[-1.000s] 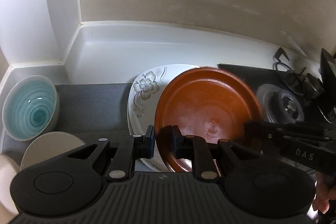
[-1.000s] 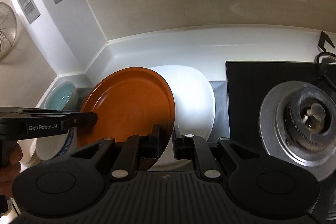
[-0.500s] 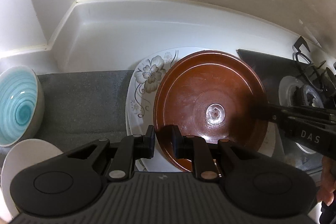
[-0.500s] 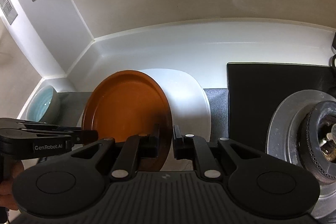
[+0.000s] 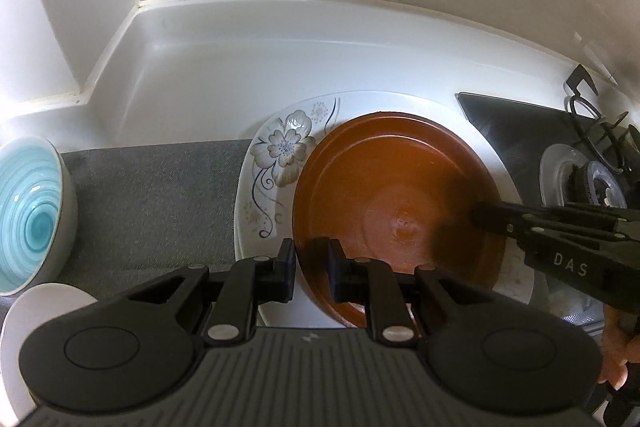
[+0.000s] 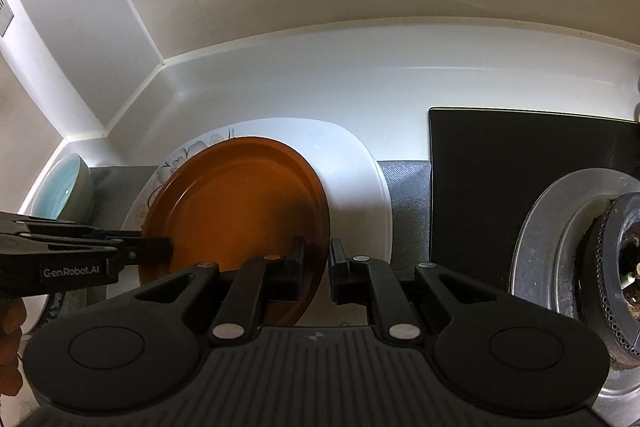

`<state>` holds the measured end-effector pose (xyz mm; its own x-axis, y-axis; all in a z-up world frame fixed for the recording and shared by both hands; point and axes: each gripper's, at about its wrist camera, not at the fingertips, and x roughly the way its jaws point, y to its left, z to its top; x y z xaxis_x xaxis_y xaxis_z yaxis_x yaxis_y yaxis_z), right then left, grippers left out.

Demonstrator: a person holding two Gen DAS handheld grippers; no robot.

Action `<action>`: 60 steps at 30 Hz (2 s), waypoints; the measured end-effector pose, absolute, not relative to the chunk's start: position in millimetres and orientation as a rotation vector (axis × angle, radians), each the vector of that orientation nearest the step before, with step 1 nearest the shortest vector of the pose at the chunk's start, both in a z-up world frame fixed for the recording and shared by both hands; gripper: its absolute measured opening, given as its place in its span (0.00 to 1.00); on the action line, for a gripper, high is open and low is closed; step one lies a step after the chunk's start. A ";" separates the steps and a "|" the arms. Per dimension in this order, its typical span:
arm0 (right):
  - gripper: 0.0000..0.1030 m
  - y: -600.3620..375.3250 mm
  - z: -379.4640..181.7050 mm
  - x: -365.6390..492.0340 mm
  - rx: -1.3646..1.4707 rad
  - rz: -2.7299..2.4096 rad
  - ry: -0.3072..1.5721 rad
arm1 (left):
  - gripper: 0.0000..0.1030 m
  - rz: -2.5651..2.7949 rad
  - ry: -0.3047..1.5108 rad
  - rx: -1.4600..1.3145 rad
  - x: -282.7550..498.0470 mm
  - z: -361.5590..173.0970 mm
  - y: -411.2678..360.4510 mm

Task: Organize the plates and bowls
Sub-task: 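Carry the terracotta plate with the right tool onto the white plate stack, then open the right tool and pull back from the plate stack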

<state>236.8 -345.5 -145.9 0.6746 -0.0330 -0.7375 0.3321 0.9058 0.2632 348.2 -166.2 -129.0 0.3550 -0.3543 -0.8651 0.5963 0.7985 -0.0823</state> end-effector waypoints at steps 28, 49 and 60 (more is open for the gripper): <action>0.70 -322.7 -125.1 194.6 0.400 -0.276 0.680 | 1.00 -0.649 0.916 0.216 297.7 -89.9 -129.1; 0.75 -176.7 -53.5 46.4 0.302 -0.372 0.577 | 1.00 -0.754 0.751 0.137 149.8 -38.7 17.4; 0.79 -137.1 -18.6 -3.1 0.265 -0.300 0.476 | 1.00 -0.681 0.631 0.146 112.4 0.0 47.9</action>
